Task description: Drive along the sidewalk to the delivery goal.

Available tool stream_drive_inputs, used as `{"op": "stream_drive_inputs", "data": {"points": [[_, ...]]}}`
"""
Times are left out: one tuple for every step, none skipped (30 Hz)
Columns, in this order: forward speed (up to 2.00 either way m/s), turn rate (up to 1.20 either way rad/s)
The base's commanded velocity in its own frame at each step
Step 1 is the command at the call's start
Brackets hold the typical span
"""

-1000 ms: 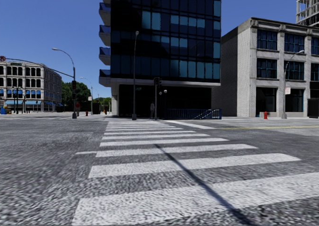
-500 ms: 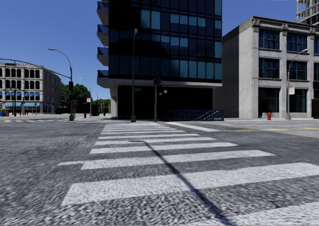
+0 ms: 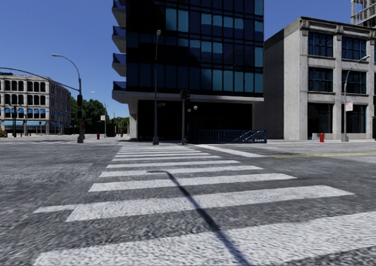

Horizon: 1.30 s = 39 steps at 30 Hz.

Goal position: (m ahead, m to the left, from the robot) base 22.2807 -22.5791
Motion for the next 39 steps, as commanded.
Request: {"op": "stream_drive_inputs", "data": {"points": [[2.00, 0.00], [2.00, 0.00], [2.00, 0.00], [2.00, 0.00], [2.00, 0.00], [2.00, 0.00], [2.00, 0.00], [2.00, 0.00], [2.00, 0.00], [2.00, 0.00], [2.00, 0.00], [2.00, 0.00], [2.00, 0.00], [2.00, 0.00], [2.00, 0.00], [2.00, 0.00], [2.00, 0.00], [2.00, 0.00], [2.00, 0.00], [2.00, 0.00], [2.00, 0.00], [2.00, 0.00], [2.00, 0.00], [2.00, 0.00], [2.00, 0.00], [2.00, 0.00], [2.00, 0.00], [2.00, 0.00], [2.00, 0.00], [2.00, 0.00], [2.00, 0.00], [2.00, 0.00], [2.00, 0.00], [2.00, 0.00], [2.00, 0.00], [2.00, 0.00], [2.00, 0.00], [2.00, 0.00], [2.00, 0.00]]}}
